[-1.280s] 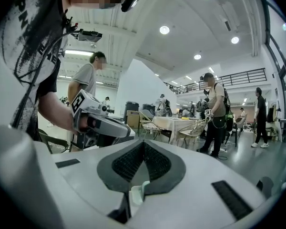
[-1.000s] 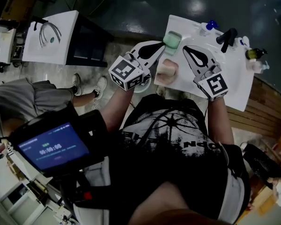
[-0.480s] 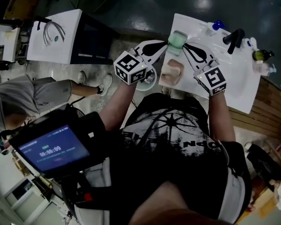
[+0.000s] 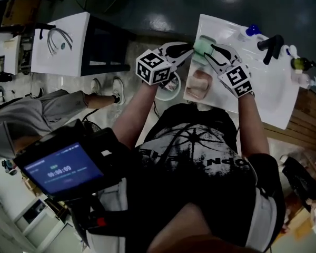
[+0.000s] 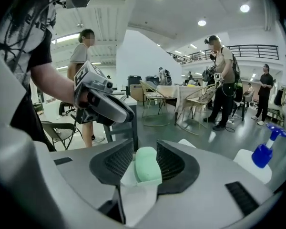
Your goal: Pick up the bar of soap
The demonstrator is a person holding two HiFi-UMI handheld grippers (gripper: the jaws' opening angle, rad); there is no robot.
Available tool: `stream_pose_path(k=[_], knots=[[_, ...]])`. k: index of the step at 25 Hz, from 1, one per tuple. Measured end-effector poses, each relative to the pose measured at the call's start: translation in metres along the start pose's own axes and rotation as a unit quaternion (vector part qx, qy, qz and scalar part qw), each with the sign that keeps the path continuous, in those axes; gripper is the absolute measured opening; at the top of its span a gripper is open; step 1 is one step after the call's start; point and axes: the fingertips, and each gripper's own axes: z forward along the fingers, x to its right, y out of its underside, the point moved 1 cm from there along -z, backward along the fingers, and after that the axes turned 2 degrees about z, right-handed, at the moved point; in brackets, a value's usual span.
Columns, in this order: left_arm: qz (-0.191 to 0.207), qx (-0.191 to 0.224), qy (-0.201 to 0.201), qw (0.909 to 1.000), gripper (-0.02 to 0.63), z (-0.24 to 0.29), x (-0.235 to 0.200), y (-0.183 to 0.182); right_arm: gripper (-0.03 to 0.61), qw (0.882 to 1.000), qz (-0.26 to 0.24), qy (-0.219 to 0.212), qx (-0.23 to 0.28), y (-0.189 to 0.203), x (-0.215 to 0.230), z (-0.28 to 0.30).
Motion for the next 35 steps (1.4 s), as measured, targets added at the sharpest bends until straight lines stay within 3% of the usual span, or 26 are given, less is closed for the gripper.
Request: stream_pose_path(k=[6, 11, 16, 22, 35], knots=[[-0.052, -0.043, 0.033, 0.9972, 0.125, 0.023, -0.023, 0.021, 0.210, 0.998, -0.015, -0.016, -0.062, 0.025, 0.008, 0.028], [-0.116, -0.089, 0.076, 0.9863, 0.193, 0.048, -0.036, 0.046, 0.245, 0.994, -0.029, -0.039, -0.102, 0.050, 0.012, 0.055], [-0.146, -0.113, 0.083, 0.9793, 0.215, 0.060, -0.047, 0.059, 0.261, 0.990, -0.039, -0.050, -0.130, 0.062, 0.015, 0.072], [-0.153, -0.125, 0.097, 0.9755, 0.215, 0.065, -0.039, 0.062, 0.264, 0.986, -0.040, -0.056, -0.154, 0.064, 0.010, 0.072], [-0.156, -0.107, 0.081, 0.9786, 0.207, 0.067, -0.037, 0.057, 0.264, 0.988, -0.078, -0.052, -0.126, 0.045, 0.002, 0.074]])
